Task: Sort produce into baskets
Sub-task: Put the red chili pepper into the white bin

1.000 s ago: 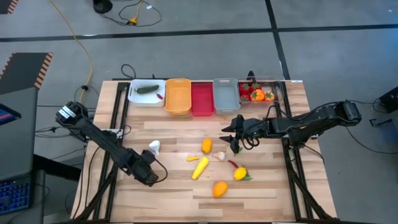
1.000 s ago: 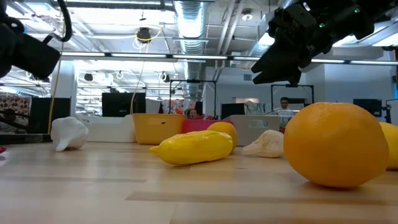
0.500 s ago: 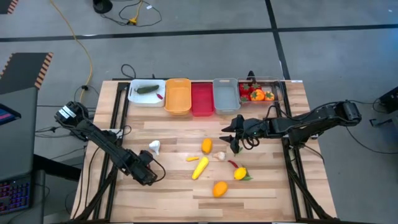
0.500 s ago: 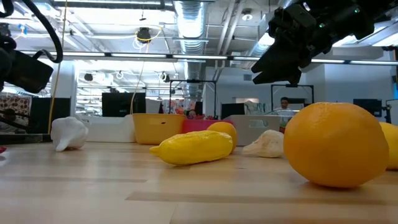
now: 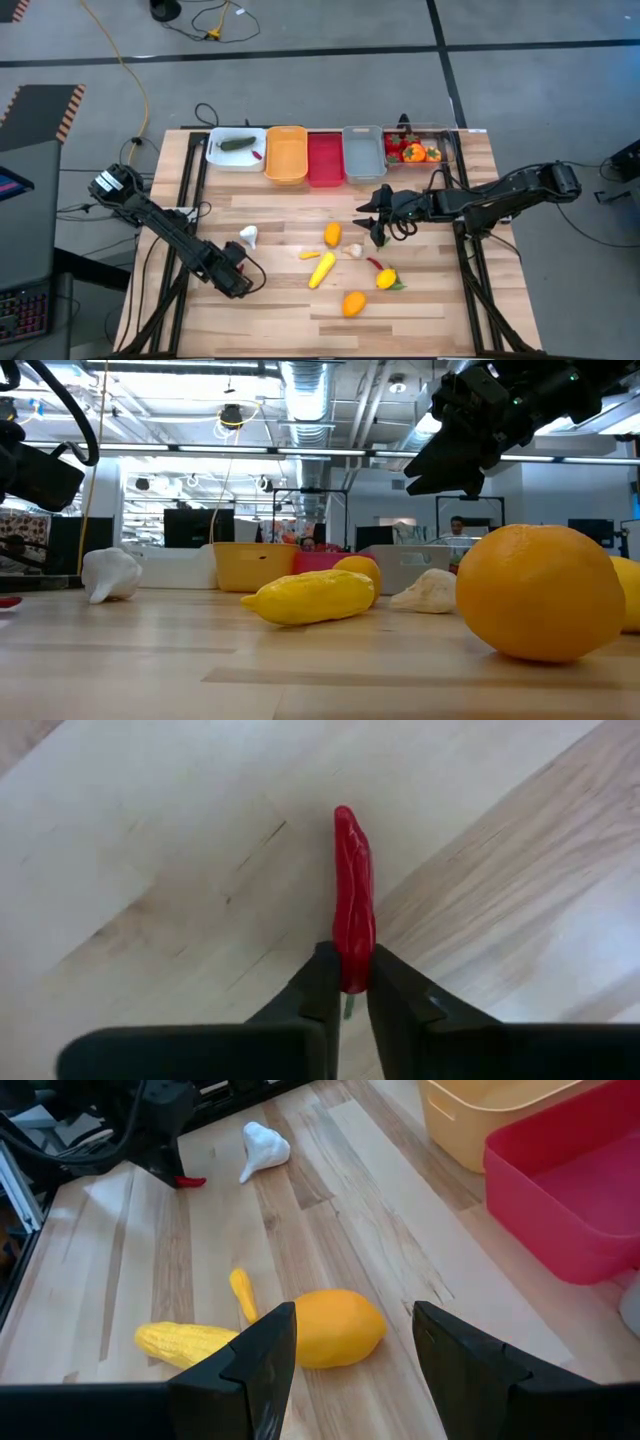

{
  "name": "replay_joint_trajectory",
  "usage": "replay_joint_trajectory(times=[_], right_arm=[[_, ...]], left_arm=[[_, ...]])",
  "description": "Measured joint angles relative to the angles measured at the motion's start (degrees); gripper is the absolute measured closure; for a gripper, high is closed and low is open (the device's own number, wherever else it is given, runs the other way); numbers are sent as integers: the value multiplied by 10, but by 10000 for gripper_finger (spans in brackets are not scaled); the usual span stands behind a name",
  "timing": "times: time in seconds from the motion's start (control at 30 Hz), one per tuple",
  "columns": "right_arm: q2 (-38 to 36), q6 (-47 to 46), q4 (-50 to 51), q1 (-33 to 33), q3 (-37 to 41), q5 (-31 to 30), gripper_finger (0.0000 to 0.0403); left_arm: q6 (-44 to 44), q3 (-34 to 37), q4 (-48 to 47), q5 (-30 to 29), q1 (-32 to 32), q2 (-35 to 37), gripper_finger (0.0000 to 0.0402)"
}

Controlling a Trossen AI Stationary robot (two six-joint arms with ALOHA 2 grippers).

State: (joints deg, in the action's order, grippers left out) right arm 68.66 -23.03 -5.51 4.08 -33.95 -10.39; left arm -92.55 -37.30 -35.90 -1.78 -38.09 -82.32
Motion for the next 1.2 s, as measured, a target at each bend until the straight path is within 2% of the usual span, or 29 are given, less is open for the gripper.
replay_joint_trajectory(times=[0.13,0.37,0.73,1.0,1.2], right_arm=[[0,0,0,0,0,0,175],[0,0,0,0,0,0,175],[0,0,0,0,0,0,175],[0,0,0,0,0,0,175],[0,0,1,0,0,0,175]], left_arm=[[24,-10,-8,2,0,-2,390],[90,-48,-32,26,9,-3,390],[299,-134,-79,21,96,15,390],[422,-171,-160,-53,190,124,390],[501,-171,-246,-128,304,218,390]])
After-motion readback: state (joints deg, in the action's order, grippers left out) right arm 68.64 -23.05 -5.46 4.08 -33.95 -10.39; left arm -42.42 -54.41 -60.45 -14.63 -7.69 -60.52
